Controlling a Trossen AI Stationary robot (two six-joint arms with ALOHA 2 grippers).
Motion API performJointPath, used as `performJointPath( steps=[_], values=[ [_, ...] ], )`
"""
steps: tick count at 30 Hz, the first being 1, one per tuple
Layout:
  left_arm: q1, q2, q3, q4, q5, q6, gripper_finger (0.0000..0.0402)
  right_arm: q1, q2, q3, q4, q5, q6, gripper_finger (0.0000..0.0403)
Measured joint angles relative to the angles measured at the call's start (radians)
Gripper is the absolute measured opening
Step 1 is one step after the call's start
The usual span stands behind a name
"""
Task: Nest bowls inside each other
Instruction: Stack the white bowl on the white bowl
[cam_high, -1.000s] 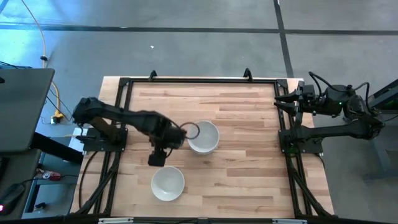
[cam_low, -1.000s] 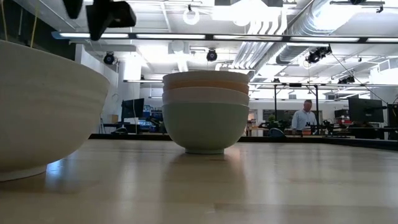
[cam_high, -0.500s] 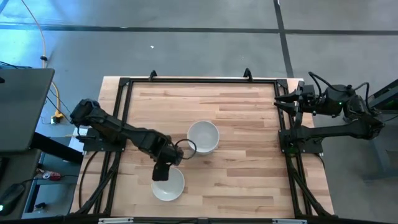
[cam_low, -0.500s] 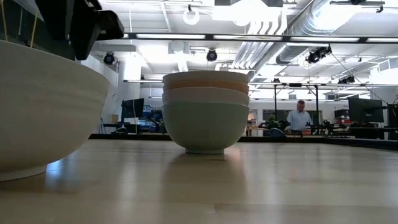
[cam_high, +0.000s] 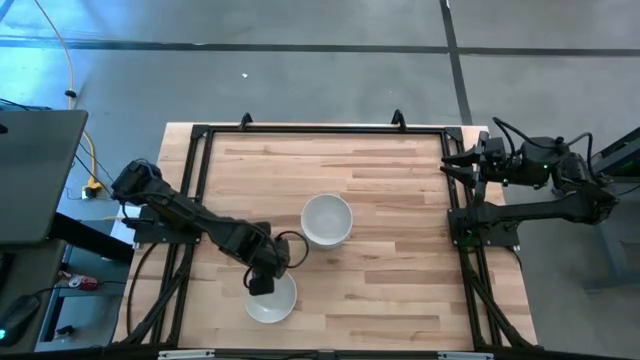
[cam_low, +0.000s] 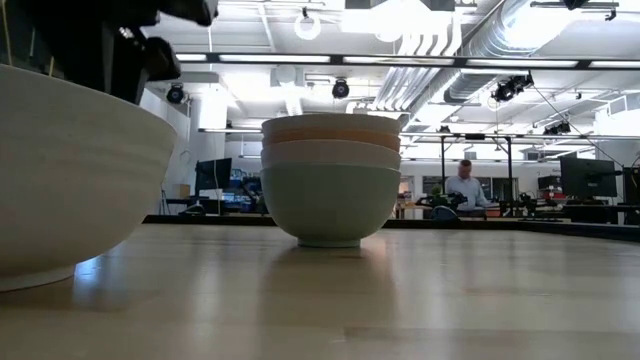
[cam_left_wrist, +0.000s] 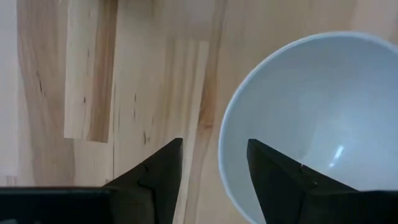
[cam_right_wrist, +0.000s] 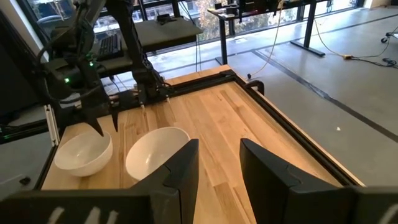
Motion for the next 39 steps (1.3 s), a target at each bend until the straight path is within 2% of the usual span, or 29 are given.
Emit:
performJointPath(
  steps=[7,16,24,28,35,39],
  values=[
    [-0.012,0.0,-0.077,0.066,0.007,-0.043,0.017,0.0,0.0,0.0,0.0,-0.013,0.0,0.011],
    [-0.013,0.0,-0.111,0.122,0.009,-0.048,0.017,0.0,0.0,0.0,0.0,-0.014,0.001,0.011],
    [-0.013,0.0,-0.155,0.165,0.057,-0.064,0.0166,0.0,0.0,0.0,0.0,-0.013,0.008,0.011],
    [-0.006,0.0,-0.155,0.168,0.064,-0.056,0.0132,0.0,0.0,0.0,0.001,-0.013,0.008,0.011],
    [0.004,0.0,-0.155,0.168,0.087,-0.032,0.0012,0.0,0.0,0.0,0.001,-0.013,0.008,0.011],
    [0.004,0.0,-0.155,0.167,0.1,-0.026,0.0011,0.0,0.0,0.0,0.001,-0.013,0.008,0.011]
  ],
)
